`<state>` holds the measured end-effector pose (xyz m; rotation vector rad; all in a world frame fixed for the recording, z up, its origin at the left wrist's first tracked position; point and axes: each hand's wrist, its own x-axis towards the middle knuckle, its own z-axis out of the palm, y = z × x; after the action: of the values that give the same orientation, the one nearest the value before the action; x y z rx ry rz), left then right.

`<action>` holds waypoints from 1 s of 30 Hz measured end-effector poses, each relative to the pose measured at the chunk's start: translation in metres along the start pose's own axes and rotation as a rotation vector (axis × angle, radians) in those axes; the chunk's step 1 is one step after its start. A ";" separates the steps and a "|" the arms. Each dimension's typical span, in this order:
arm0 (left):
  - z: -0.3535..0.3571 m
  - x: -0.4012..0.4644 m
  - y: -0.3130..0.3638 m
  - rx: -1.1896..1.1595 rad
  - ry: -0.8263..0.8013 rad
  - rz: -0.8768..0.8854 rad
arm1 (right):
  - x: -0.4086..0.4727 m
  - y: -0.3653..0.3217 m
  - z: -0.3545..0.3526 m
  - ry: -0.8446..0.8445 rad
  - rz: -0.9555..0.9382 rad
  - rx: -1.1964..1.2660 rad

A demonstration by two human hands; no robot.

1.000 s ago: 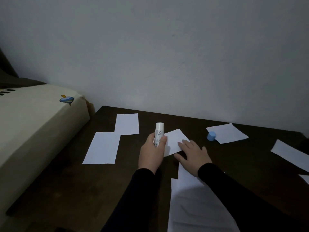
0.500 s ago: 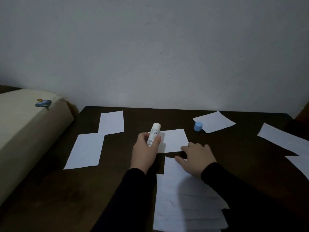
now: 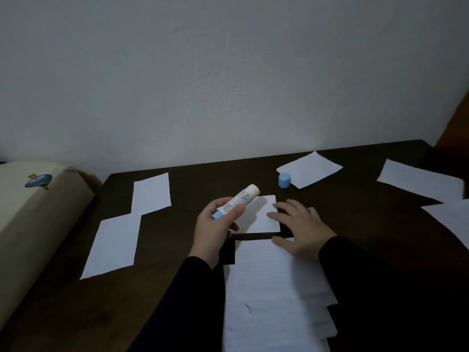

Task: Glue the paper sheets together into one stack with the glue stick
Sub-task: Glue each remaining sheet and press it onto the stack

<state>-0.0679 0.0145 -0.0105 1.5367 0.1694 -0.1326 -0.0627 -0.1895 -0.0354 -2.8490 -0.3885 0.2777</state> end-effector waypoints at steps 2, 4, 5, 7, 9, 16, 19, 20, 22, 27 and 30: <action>0.004 0.001 0.000 -0.016 -0.026 -0.013 | -0.003 0.004 0.003 -0.022 -0.010 0.052; 0.010 0.002 -0.001 -0.006 -0.041 -0.010 | -0.002 0.007 0.001 0.020 -0.011 0.093; 0.014 0.003 -0.001 0.007 -0.044 -0.005 | 0.000 0.008 -0.002 0.047 0.001 0.107; 0.021 0.005 0.000 0.031 -0.043 0.005 | 0.003 0.011 -0.005 0.069 0.038 0.107; 0.024 0.006 0.001 0.047 -0.033 0.013 | 0.005 0.014 -0.004 0.035 0.066 0.095; 0.028 0.001 -0.001 0.243 -0.029 0.160 | 0.007 0.014 0.009 -0.006 0.094 0.073; 0.035 -0.001 -0.004 0.438 -0.050 0.239 | 0.007 0.012 0.014 0.025 0.099 0.096; 0.039 -0.003 -0.004 0.491 -0.063 0.267 | 0.007 0.012 0.016 0.037 0.097 0.100; 0.045 -0.006 -0.004 0.574 -0.091 0.315 | 0.007 0.012 0.019 0.061 0.096 0.097; 0.051 -0.002 -0.006 0.702 -0.093 0.352 | 0.007 0.010 0.021 0.078 0.104 0.070; 0.053 0.001 -0.006 0.738 -0.094 0.345 | 0.008 0.009 0.021 0.101 0.115 0.066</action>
<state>-0.0663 -0.0385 -0.0155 2.2624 -0.2516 0.0145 -0.0572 -0.1908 -0.0587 -2.8105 -0.1929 0.1638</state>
